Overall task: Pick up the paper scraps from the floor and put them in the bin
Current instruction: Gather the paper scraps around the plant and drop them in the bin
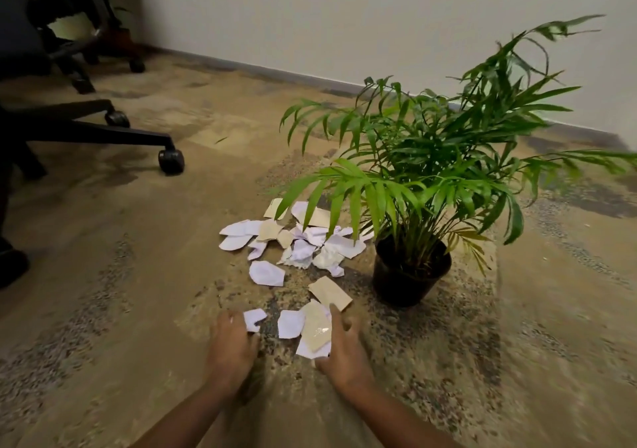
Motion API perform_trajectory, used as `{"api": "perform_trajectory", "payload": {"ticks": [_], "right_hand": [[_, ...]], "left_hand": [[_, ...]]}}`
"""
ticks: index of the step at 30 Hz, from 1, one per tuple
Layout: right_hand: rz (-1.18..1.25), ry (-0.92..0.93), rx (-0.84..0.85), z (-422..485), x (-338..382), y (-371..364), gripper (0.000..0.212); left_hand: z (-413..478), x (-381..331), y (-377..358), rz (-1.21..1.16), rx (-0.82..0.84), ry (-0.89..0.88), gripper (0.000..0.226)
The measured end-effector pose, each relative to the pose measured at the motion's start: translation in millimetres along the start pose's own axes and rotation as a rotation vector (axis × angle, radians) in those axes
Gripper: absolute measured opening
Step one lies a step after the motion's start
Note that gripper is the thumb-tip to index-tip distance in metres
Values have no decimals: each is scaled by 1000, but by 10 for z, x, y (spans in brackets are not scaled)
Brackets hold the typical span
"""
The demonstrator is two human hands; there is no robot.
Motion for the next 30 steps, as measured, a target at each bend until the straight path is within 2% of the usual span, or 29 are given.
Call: {"api": "perform_trajectory", "payload": {"ticks": [3,6,8,10,13,15,19,23,26,30], "right_hand": [[-113,14,-32,187,45,113,88],[-205,34,-5,402,57,221,93],[-236,21,15,561,39,307,94],[-212,-4,-7,737,9,419,94],[-130,-18,-49,1005,-10,553,95],[-144,-32,-1,1161,-19,553,97],[-186,-32,174,1350,13,423,92],[-310,43,242,1275,111,295,74],[-359,106,233,1114,161,264,73],[-425,152,281,830,164,154,78]], "left_hand": [[100,-195,-107,-90,29,-138,44],[204,-391,-76,-156,7,-288,41],[301,-469,-19,-177,-30,-326,41],[428,-475,-3,-149,-41,-281,50],[634,-443,-131,-107,65,-160,77],[727,-436,-239,-68,159,-106,91],[821,-455,-319,-30,248,-73,97],[724,-598,-355,-104,307,-199,83],[496,-709,-408,-163,408,-320,77],[141,-738,-522,12,523,-443,95]]}}
Point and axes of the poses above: each hand's wrist, its own z-axis towards the middle knuckle, its own y-axis out of the back of the hand, x = y × z, the point moved 10 cm from there along z, towards the middle knuckle, and after that the axes turned 6 degrees about -z, right-handed, at the moved point
